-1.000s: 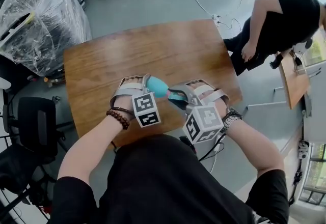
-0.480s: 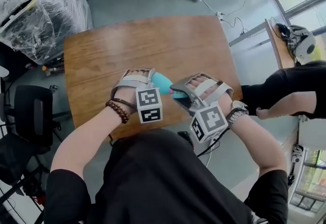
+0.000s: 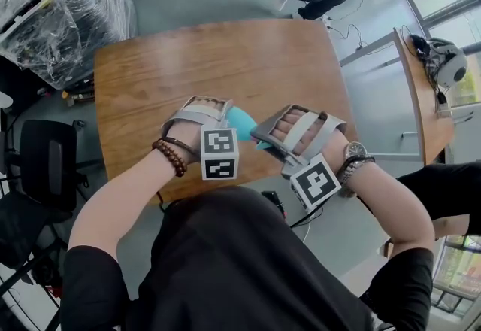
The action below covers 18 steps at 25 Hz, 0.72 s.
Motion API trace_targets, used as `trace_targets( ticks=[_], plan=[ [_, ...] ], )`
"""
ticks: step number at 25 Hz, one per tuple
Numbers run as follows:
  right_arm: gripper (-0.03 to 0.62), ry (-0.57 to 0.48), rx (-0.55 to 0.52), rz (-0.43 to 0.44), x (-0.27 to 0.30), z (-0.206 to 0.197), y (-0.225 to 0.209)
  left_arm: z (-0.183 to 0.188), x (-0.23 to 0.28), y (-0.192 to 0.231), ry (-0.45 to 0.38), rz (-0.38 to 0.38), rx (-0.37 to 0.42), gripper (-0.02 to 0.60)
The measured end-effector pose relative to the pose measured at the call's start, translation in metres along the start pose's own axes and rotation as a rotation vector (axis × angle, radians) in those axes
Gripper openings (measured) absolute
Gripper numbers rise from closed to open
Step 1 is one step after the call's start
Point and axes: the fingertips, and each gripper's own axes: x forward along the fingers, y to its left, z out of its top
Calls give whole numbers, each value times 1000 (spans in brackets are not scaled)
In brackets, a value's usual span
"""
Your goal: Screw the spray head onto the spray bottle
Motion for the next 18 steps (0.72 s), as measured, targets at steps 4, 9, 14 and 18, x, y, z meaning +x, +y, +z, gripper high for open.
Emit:
trace_targets(
  ticks=[4, 9, 14, 18],
  plan=[
    [120, 2, 124, -6, 1, -7, -6, -2, -2, 7, -11, 28, -41, 418],
    [120, -51, 558, -14, 6, -17, -20, -6, -4, 20, 12, 100, -113, 410],
    [120, -79, 1026, -25, 14, -33, -28, -13, 3, 31, 54, 175, -149, 407],
    [120, -120, 1394, -20, 21, -45, -26, -18, 6, 37, 91, 239, -154, 407]
  ],
)
